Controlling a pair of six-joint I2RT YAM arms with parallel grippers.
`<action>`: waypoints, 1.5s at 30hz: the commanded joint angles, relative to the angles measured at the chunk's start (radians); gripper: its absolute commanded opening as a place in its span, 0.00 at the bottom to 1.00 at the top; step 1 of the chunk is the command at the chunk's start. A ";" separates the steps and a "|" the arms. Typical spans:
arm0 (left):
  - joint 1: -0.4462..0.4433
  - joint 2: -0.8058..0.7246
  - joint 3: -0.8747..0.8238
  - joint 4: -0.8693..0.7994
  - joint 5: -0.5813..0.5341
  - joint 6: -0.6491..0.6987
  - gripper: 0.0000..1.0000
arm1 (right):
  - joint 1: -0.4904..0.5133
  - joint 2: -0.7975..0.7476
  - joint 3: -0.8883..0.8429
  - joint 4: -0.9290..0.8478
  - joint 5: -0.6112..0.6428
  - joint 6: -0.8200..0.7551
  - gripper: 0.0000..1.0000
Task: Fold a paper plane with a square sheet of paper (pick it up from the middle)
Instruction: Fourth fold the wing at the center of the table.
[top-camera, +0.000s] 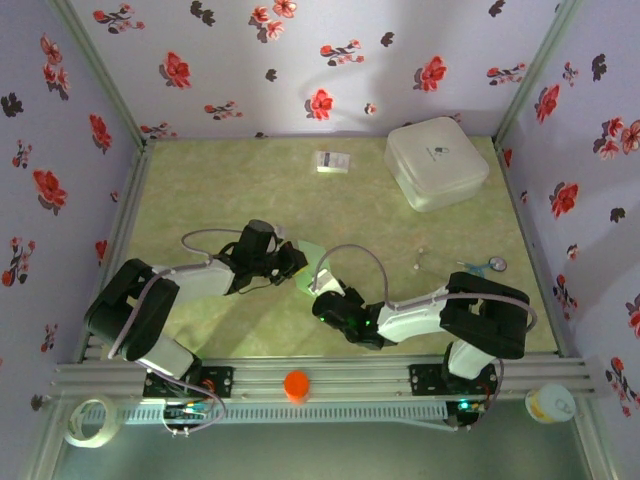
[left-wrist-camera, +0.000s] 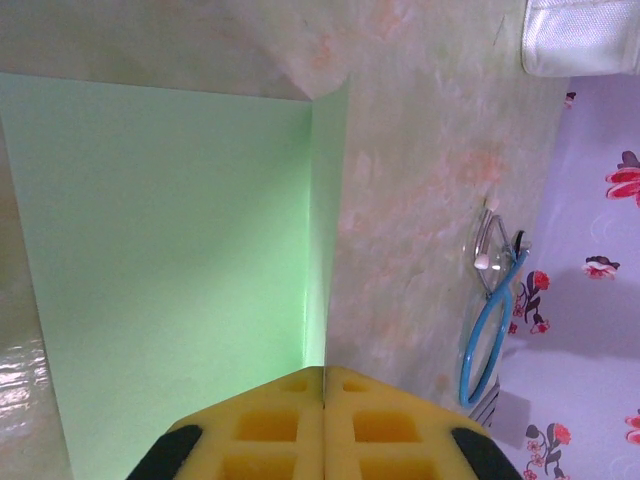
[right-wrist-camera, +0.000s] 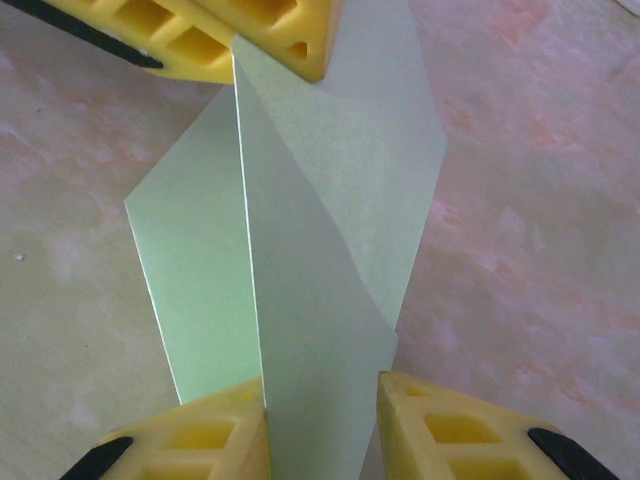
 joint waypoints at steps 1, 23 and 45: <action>0.008 0.001 0.009 0.030 0.014 0.009 0.06 | -0.006 0.001 -0.015 0.024 0.015 0.020 0.32; 0.010 -0.002 0.005 0.029 0.013 0.008 0.09 | -0.012 -0.003 -0.026 0.042 0.014 0.025 0.18; 0.054 -0.194 -0.013 -0.185 -0.126 0.064 0.48 | -0.102 0.021 -0.038 0.119 -0.196 0.129 0.10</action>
